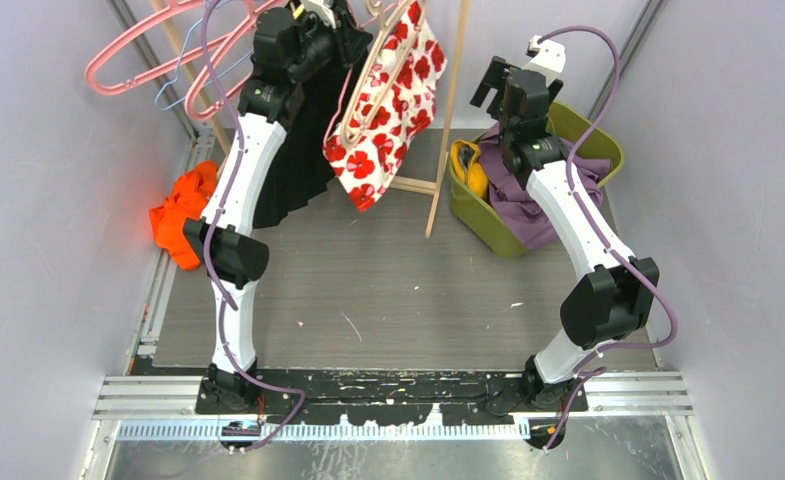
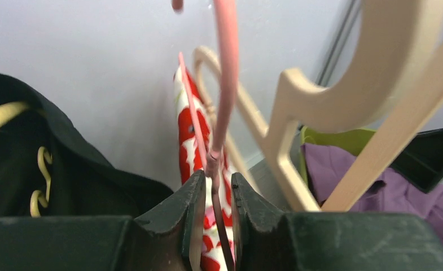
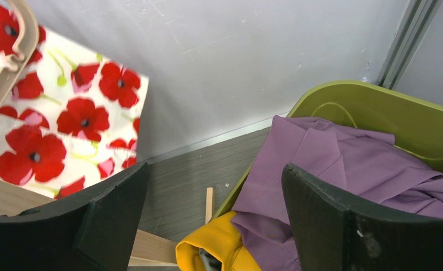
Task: Remove the skirt from the hanger
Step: Pick up the hanger from the clothesline.
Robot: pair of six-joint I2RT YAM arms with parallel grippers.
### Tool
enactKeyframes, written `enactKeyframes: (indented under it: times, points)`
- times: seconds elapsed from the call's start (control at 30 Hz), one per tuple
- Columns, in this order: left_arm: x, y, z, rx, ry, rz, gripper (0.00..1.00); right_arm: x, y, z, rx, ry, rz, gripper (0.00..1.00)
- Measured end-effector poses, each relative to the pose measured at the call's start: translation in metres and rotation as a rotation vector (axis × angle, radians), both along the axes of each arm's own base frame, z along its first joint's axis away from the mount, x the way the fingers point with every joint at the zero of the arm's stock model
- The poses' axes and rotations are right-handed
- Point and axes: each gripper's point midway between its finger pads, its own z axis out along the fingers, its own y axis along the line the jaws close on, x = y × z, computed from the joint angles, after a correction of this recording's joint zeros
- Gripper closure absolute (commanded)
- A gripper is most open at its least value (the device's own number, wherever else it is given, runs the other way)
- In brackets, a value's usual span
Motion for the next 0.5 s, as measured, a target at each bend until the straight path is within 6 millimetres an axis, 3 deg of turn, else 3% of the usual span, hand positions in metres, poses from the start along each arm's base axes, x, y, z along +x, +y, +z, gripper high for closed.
enactKeyframes:
  times: [0.27,0.5]
  points:
    - [0.032,0.005,-0.048,0.083,0.069,0.156,0.73,0.000,-0.001,-0.003,-0.004,0.007,-0.002,0.09]
    - [0.040,0.015,-0.049,0.096,0.055,0.224,0.72,0.000,-0.003,-0.004,-0.004,0.008,-0.005,0.09]
